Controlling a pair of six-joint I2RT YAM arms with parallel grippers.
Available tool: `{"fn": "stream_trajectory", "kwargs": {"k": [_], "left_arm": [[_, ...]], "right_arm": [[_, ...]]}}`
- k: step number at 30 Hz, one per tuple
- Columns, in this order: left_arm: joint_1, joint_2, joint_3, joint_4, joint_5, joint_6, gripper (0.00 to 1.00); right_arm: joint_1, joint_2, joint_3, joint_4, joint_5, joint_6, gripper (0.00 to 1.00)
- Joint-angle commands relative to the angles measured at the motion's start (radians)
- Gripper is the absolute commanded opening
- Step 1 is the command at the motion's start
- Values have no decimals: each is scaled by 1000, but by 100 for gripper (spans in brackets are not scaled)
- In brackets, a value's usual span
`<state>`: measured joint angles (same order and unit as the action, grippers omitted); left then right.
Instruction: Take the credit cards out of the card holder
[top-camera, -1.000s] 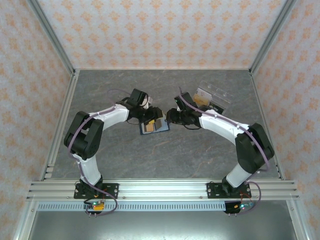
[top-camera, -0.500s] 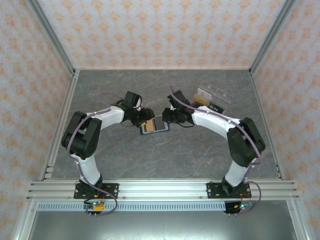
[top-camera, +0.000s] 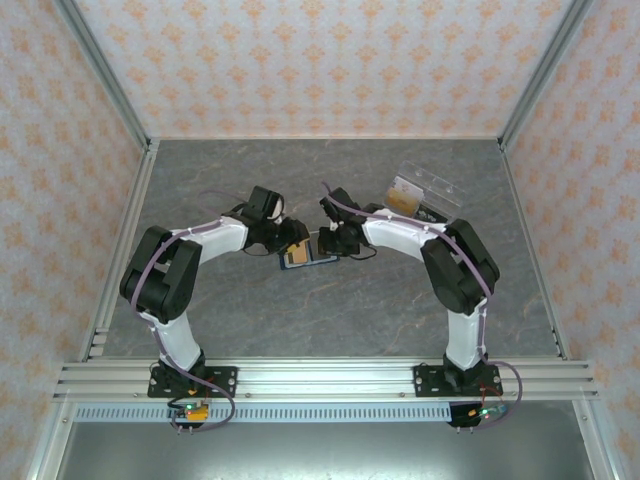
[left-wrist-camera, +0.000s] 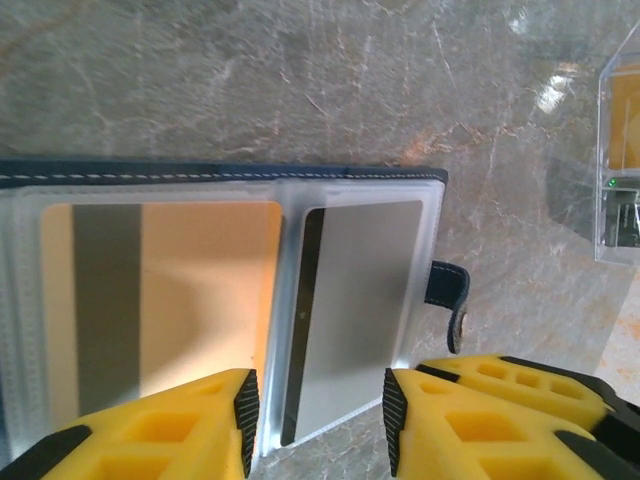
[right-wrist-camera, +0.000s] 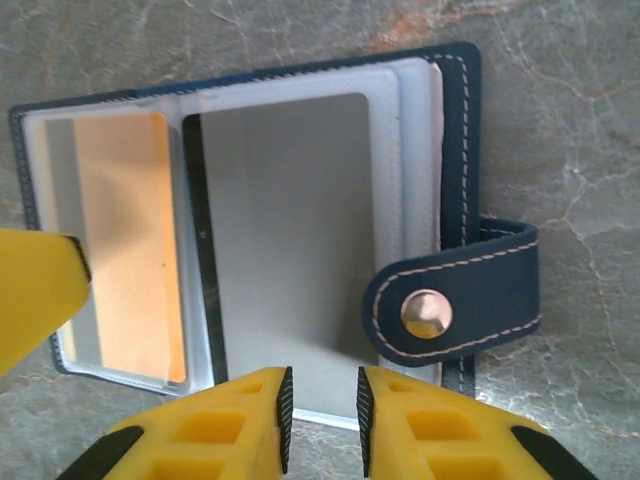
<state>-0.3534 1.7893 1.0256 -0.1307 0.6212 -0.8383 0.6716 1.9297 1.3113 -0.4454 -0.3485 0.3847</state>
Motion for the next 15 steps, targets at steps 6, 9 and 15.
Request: {"fn": "stream_trajectory", "kwargs": {"k": [6, 9, 15], "left_arm": [[-17, 50, 22, 55, 40, -15, 36], [-19, 64, 24, 59, 41, -16, 35], [-19, 81, 22, 54, 28, -4, 32]], "right_arm": [[3, 62, 51, -56, -18, -4, 27], [4, 76, 51, -67, -5, -1, 27], [1, 91, 51, -79, -7, 4, 27]]}}
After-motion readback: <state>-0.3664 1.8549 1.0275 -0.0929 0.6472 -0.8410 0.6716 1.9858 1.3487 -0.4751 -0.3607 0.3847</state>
